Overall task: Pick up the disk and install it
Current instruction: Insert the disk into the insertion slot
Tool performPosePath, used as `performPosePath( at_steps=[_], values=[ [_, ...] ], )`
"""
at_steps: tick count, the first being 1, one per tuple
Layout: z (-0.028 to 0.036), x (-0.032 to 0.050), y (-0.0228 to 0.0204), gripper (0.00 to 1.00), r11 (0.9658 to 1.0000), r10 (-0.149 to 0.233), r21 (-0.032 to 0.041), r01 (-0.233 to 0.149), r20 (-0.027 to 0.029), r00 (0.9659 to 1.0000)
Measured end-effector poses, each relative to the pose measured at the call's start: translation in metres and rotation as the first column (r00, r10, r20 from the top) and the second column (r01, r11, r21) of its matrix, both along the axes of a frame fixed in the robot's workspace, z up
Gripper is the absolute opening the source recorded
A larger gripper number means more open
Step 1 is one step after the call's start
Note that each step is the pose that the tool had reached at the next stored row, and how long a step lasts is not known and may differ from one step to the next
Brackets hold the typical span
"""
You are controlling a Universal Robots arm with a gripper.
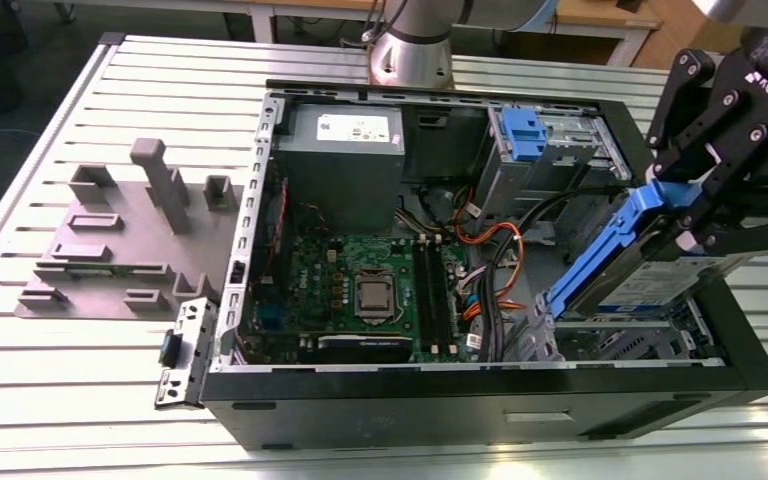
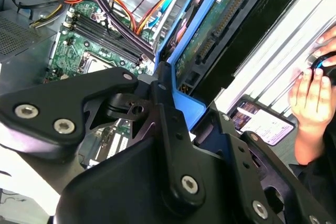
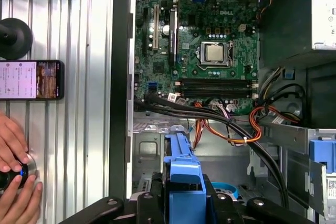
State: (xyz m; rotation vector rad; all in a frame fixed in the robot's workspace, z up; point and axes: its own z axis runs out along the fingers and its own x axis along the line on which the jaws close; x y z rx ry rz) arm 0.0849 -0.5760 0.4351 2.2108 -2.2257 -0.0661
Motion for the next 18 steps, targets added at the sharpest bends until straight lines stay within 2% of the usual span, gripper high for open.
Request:
performPosePath(
  at_steps=[8,18],
  values=[
    [0.0006,0.0006,0.0007,0.36,1.0000,-0.001,0.0020,0.001,0.0001,1.0000],
    [-0.0069,0.0008,0.0007,0.36,1.0000,-0.003,0.0020,0.003,0.0012,1.0000]
  ],
)
